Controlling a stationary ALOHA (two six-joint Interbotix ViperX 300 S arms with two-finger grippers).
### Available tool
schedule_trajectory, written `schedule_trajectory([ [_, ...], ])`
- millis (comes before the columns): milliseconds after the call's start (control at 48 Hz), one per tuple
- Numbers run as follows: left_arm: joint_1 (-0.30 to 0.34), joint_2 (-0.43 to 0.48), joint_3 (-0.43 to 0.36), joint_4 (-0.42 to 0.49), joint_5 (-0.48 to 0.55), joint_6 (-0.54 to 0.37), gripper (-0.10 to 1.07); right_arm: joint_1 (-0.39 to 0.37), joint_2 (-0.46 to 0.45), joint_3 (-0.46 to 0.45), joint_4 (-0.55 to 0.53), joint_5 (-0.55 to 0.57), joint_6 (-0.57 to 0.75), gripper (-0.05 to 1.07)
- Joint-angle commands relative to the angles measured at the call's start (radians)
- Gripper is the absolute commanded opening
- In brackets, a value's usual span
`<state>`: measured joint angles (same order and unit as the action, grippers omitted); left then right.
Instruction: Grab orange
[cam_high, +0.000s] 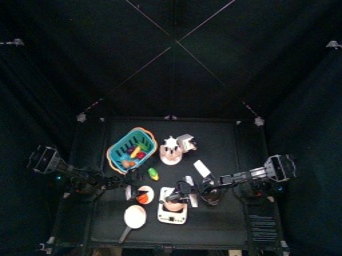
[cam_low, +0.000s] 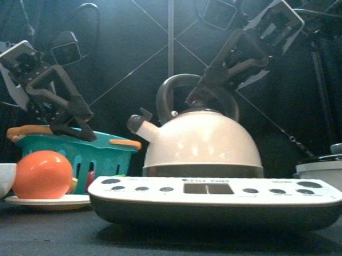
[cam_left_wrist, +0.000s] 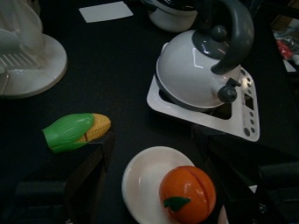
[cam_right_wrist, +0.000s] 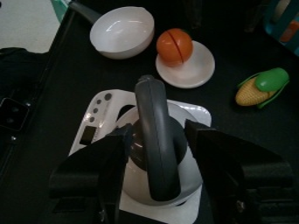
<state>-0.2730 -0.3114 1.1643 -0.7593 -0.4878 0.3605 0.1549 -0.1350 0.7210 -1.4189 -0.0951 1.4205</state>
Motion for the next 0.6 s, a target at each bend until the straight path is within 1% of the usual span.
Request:
schedule_trajectory([
  [0,-0.002,-0.005,-0.018,0.003,-0.009,0.002,1.02,0.021,-0.063,-0.011,-0.002,-0.003,-0.002,0.86],
  [83,-0.002,-0.005,-0.021,0.005,-0.009,0.003,1.02,0.034,-0.109,0.011,-0.012,-0.003,0.0,0.86],
  [208,-0.003,-0.005,-0.023,0.003,-0.009,0.005,1.02,0.038,-0.187,0.067,-0.009,0.002,0.0,0.86],
  [333,-0.017,-0.005,-0.025,0.012,0.008,0.002,1.02,0.04,-0.241,0.12,-0.006,0.011,0.002,0.86],
  [417,-0.044,-0.005,-0.035,0.012,0.06,0.0,1.02,0.038,-0.273,0.152,-0.006,0.037,0.002,0.86],
  [438,-0.049,-0.005,-0.043,0.012,0.086,0.0,1.02,0.04,-0.281,0.163,-0.006,0.052,0.002,0.86],
  [583,-0.051,-0.005,-0.083,0.012,0.195,0.002,1.02,0.04,-0.318,0.216,0.031,0.124,0.003,0.86],
])
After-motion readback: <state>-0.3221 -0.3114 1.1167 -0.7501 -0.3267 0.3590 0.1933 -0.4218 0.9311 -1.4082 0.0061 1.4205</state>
